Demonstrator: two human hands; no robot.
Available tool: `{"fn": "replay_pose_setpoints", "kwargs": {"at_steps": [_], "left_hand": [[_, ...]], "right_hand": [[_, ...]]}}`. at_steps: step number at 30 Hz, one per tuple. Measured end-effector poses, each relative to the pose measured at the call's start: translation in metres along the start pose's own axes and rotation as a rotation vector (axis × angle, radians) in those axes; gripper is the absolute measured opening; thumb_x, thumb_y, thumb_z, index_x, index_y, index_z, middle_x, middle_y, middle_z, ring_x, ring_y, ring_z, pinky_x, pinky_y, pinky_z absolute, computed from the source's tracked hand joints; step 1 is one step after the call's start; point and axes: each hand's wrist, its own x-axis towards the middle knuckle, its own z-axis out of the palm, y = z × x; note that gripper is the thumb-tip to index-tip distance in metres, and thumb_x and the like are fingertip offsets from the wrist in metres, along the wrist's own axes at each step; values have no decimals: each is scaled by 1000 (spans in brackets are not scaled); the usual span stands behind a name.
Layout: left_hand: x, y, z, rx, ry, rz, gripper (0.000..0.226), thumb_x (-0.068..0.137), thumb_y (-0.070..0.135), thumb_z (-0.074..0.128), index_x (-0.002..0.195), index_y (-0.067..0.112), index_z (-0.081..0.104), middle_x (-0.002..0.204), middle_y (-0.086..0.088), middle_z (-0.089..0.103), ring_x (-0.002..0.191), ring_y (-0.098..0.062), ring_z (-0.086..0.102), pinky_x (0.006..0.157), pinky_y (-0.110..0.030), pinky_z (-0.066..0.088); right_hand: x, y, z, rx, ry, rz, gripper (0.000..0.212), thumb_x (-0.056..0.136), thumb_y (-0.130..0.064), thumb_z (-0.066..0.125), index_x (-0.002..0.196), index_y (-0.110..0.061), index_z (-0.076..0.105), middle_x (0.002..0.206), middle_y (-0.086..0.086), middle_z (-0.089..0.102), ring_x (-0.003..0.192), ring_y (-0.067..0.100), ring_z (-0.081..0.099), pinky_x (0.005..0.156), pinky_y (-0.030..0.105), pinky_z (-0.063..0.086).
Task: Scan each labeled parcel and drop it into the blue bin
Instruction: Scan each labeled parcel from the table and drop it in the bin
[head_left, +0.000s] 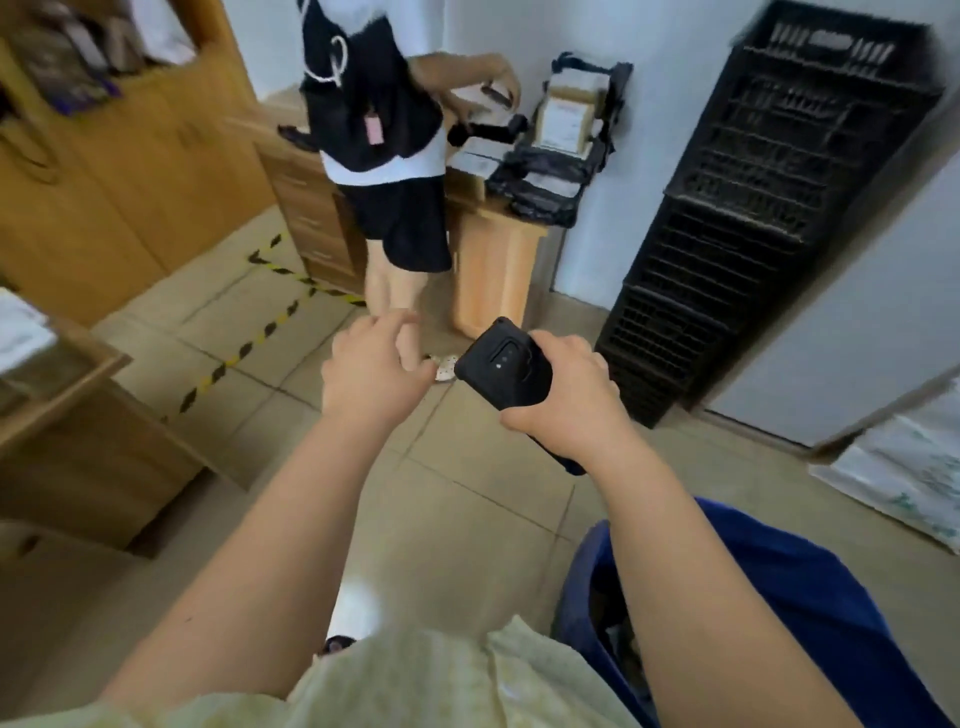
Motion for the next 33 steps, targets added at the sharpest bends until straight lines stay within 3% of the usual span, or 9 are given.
{"fn": "replay_pose_setpoints", "kwargs": {"at_steps": [9,14,18,28,33], "left_hand": [[-12,-226,-155,-53,278,-362,56,86,44,70,138,35,50,137,-5,52,129,-29,45,103,-50,45],[-40,-353,-232,-1,399,-577,57,84,46,70,137,35,52,137,-3,54,127,-30,47,100,-47,46],[-66,-435,-271,-20,434,-720,57,84,44,70,137,36,50,137,-3,52,128,-29,45,102,-50,44],[-87,-556,-312,-55,521,-1009,56,87,42,68,138,37,47,141,-2,49,131,-29,39,106,-51,40],[-72,-601,-338,-24,621,-1101,58,87,40,69,140,34,47,142,-3,48,132,-30,39,106,-49,39]], "right_hand": [[44,-222,147,23,-150,-382,65,60,-39,79,119,-32,53,114,-3,51,112,26,49,90,49,50],[47,-351,242,20,-299,-564,73,68,-36,84,131,-30,49,125,0,48,121,26,43,95,39,40],[41,-433,311,8,-389,-658,63,65,-34,84,119,-30,54,110,-5,46,112,22,46,92,41,44],[49,-554,429,-46,-601,-825,67,66,-35,84,123,-32,51,110,-5,46,113,24,47,96,49,46],[71,-618,478,-40,-713,-944,61,64,-32,85,117,-31,55,111,-3,49,104,22,48,83,39,46]]}}
